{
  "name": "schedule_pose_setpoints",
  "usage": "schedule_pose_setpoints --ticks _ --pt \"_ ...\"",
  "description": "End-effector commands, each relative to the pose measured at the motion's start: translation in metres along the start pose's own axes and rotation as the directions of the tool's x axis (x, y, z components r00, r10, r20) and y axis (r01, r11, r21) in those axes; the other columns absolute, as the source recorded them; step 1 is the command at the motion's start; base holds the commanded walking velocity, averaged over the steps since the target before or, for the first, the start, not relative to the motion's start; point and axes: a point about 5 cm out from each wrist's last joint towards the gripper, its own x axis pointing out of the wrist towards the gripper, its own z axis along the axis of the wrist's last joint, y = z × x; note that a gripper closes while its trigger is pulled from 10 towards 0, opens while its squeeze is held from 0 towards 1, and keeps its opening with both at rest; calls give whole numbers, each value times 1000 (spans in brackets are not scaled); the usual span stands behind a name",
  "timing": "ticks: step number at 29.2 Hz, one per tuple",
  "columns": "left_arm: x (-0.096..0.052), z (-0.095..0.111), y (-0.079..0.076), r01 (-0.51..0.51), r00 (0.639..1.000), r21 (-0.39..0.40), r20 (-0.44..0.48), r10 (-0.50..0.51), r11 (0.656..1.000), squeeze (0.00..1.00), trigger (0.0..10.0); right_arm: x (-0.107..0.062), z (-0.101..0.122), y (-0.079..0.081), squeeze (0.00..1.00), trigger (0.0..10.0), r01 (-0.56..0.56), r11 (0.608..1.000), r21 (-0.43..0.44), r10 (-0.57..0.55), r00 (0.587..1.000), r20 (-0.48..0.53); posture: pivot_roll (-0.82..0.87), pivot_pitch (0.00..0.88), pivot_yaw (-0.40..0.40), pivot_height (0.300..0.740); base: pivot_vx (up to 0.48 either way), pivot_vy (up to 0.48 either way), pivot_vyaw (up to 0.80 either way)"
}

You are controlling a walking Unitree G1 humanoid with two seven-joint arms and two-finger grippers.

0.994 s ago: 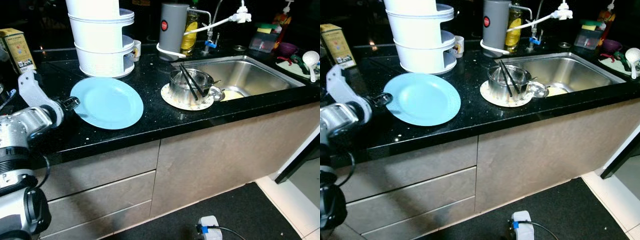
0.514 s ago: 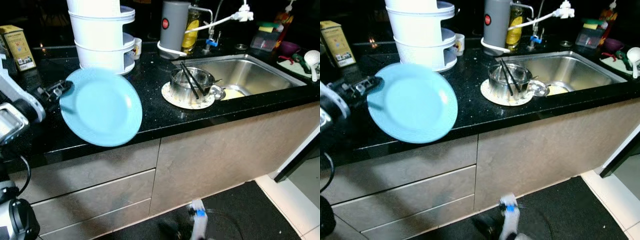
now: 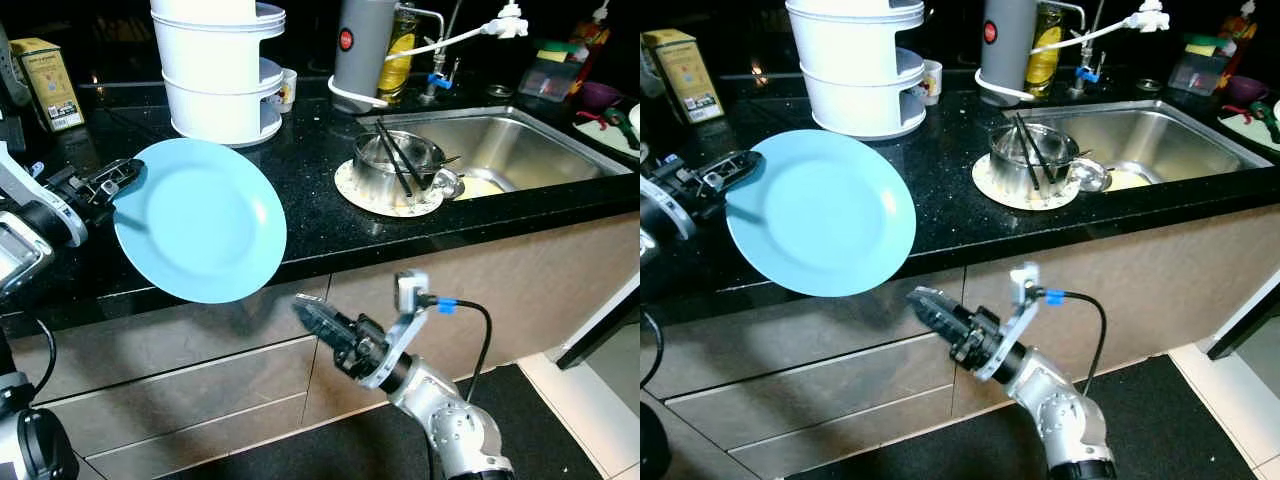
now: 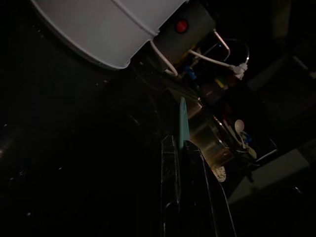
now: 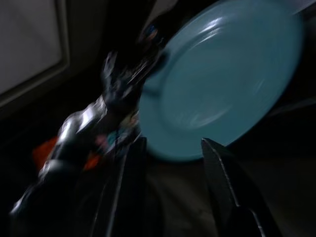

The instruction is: Kitchen organization

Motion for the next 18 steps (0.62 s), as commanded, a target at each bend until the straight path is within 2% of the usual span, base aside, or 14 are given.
schedule_pose_setpoints --ticks 1,3,9,10,13,18 --pt "-2 6 -2 31 999 -8 41 -31 999 0 0 2 11 -2 1000 10000 79 997 -13 -78 996 40 17 121 -65 740 0 0 0" --pt "-4 10 -4 63 996 -28 64 -61 998 0 0 7 21 -4 1000 10000 142 990 -10 -141 987 84 17 121 -65 740 0 0 0" --pt "-3 9 -13 143 986 -59 90 -137 988 0 0 36 52 11 1000 10000 122 992 6 -120 962 246 15 121 -63 740 0 0 0" --pt "-3 9 -13 143 986 -59 90 -137 988 0 0 36 52 11 1000 10000 122 992 6 -120 962 246 15 121 -63 740 0 0 0" --pt "-3 12 -20 220 965 -92 167 -203 971 0 0 56 76 19 1000 10000 149 988 -33 -129 930 344 15 121 -63 740 0 0 0" --pt "-2 13 -25 278 943 -122 222 -247 953 0 0 71 99 24 1000 10000 184 981 -54 -145 897 418 15 118 -63 740 0 0 0"
